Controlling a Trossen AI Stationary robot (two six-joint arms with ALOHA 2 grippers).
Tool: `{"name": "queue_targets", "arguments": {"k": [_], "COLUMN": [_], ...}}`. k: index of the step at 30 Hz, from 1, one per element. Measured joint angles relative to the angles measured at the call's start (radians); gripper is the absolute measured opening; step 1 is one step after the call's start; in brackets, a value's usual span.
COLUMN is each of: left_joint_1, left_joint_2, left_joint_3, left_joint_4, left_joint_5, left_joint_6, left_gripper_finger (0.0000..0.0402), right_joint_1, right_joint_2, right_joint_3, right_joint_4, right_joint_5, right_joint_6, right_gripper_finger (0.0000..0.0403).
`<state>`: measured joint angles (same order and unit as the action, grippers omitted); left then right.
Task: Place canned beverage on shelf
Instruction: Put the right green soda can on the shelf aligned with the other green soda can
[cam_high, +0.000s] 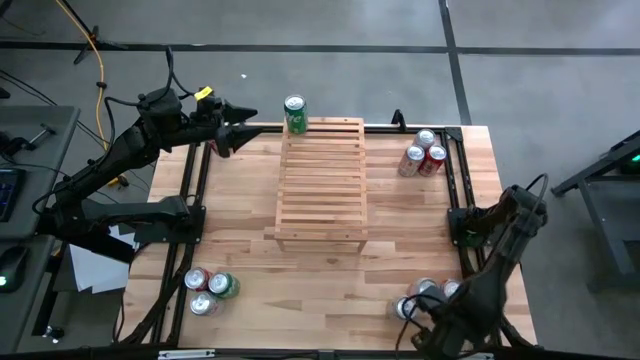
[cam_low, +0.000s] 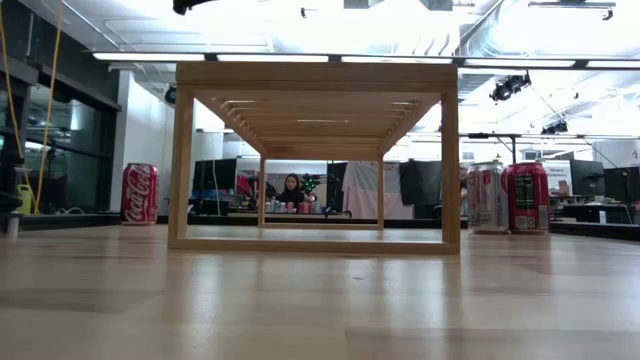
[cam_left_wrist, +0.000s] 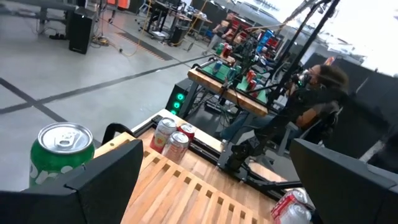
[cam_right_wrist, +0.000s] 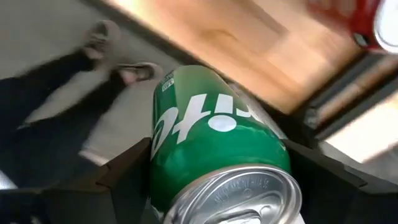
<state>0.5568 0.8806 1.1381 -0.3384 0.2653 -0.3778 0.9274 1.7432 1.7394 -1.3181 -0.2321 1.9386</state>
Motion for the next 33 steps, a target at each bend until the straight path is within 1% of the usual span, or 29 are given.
{"name": "queue_targets", "arguments": {"k": [1,3,6,8,11,13,15,18,20,22,24,27,30,33], "left_joint_1": [0.000,0.000,-0.004,-0.016,-0.064,-0.117,-0.181,-0.286,-0.349,-0.396,-0.432,-0.471,-0.500,-0.523], "left_joint_2": [0.000,0.000,0.000,0.000,0.002,0.007,0.018,0.042,0.060,0.077,0.091,0.113,0.138,0.169], "left_joint_3": [0.000,0.000,0.000,0.000,0.000,0.001,0.001,0.001,0.001,0.001,0.001,0.001,0.001,0.001], "left_joint_4": [0.000,-0.001,0.000,0.001,0.002,0.002,0.005,0.004,0.018,0.045,0.092,0.159,0.186,0.184], "left_joint_5": [0.009,0.043,0.130,0.177,0.183,0.174,0.156,0.050,-0.031,-0.085,-0.093,-0.081,-0.064,-0.065], "left_joint_6": [0.015,0.042,0.064,0.050,0.024,0.024,0.044,0.123,0.209,0.294,0.358,0.434,0.497,0.519], "left_gripper_finger": [0.0400,0.0400,0.0400,0.0400,0.0400,0.0400,0.0400,0.0400,0.0400,0.0400,0.0400,0.0400,0.0400,0.0400], "right_joint_1": [-0.006,-0.019,-0.057,-0.099,-0.191,-0.257,-0.328,-0.425,-0.479,-0.522,-0.559,-0.602,-0.637,-0.657], "right_joint_2": [0.000,0.000,-0.002,-0.002,-0.002,-0.002,-0.002,-0.002,-0.002,-0.002,-0.002,-0.002,-0.002,-0.002], "right_joint_3": [0.050,0.142,0.250,0.299,0.349,0.371,0.388,0.395,0.395,0.395,0.395,0.395,0.395,0.395], "right_joint_4": [-0.020,-0.059,-0.120,-0.150,-0.141,-0.112,-0.057,0.055,0.140,0.189,0.211,0.222,0.248,0.288], "right_joint_5": [0.045,0.169,0.391,0.540,0.714,0.796,0.851,0.894,0.883,0.852,0.819,0.801,0.773,0.771], "right_joint_6": [-0.010,-0.035,-0.106,-0.184,-0.370,-0.518,-0.674,-0.899,-1.039,-1.144,-1.213,-1.296,-1.350,-1.405], "right_gripper_finger": [0.0300,0.0300,0.0300,0.0300,0.0300,0.0300,0.0300,0.0300,0.0300,0.0300,0.0300,0.0300,0.0300,0.0300]}}
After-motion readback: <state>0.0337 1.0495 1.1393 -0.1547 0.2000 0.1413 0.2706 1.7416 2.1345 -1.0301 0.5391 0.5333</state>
